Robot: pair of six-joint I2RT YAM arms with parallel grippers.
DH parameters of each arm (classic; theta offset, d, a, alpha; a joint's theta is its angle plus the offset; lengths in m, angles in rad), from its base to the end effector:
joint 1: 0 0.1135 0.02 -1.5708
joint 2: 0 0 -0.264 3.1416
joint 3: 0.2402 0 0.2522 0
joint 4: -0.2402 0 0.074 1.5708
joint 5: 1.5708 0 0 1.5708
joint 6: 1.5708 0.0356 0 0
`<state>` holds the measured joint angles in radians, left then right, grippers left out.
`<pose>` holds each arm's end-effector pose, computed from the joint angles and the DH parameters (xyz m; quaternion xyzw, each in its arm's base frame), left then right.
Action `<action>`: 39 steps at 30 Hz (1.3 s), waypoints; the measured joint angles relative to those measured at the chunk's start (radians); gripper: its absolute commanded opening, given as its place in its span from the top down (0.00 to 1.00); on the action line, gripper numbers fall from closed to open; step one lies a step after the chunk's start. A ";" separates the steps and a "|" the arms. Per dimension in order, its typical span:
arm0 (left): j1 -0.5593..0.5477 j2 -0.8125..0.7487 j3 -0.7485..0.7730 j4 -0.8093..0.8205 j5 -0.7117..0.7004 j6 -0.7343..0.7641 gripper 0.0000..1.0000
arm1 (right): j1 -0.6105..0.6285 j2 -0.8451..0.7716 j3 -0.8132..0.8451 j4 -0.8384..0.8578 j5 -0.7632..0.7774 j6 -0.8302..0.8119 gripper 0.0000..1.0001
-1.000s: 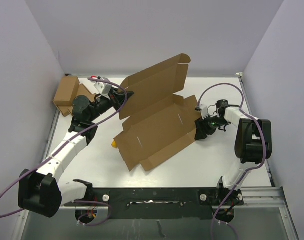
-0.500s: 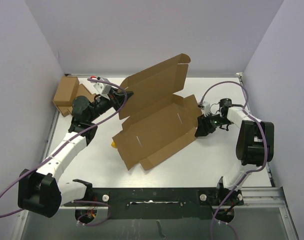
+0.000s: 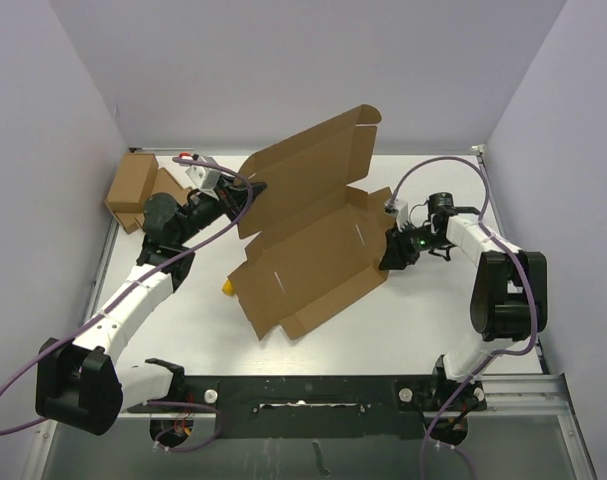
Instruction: Fold the paper box
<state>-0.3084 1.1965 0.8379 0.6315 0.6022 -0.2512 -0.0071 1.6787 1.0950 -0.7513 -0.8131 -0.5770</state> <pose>0.2544 -0.1022 0.3573 0.2527 0.5702 -0.3824 0.6818 0.3091 0.0237 0.1953 -0.3010 0.8623 0.3450 0.2165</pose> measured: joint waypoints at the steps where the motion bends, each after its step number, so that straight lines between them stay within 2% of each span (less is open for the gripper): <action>1: 0.000 0.000 -0.002 0.001 0.000 0.000 1.00 | 0.009 0.000 0.000 -0.004 -0.002 -0.005 0.66; 3: 0.000 0.000 -0.004 0.001 0.000 0.000 1.00 | 0.030 0.002 0.000 -0.017 -0.011 -0.018 0.64; 7: 0.000 0.000 -0.008 0.001 0.000 0.000 1.00 | 0.061 0.019 0.000 -0.040 -0.025 -0.037 0.53; 10: 0.000 0.000 -0.008 0.002 0.000 0.000 1.00 | 0.077 0.040 0.000 -0.054 -0.039 -0.044 0.49; 28: 0.000 0.003 -0.009 0.003 0.000 -0.004 1.00 | 0.092 0.207 0.044 -0.058 -0.012 0.040 0.51; 31: 0.000 0.005 -0.009 0.008 0.000 -0.004 1.00 | 0.092 0.208 0.047 -0.062 -0.014 0.043 0.50; 35: -0.001 0.006 -0.009 0.010 0.001 -0.004 1.00 | 0.078 0.193 0.046 -0.068 -0.031 0.019 0.42; 39: 0.000 0.006 -0.010 0.017 0.005 -0.005 1.00 | 0.024 0.082 0.028 -0.066 -0.057 -0.038 0.39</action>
<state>-0.3088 1.2030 0.8280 0.6483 0.6075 -0.2565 0.0166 1.7611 1.1229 -0.8169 -0.8703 -0.6147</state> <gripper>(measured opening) 0.015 0.592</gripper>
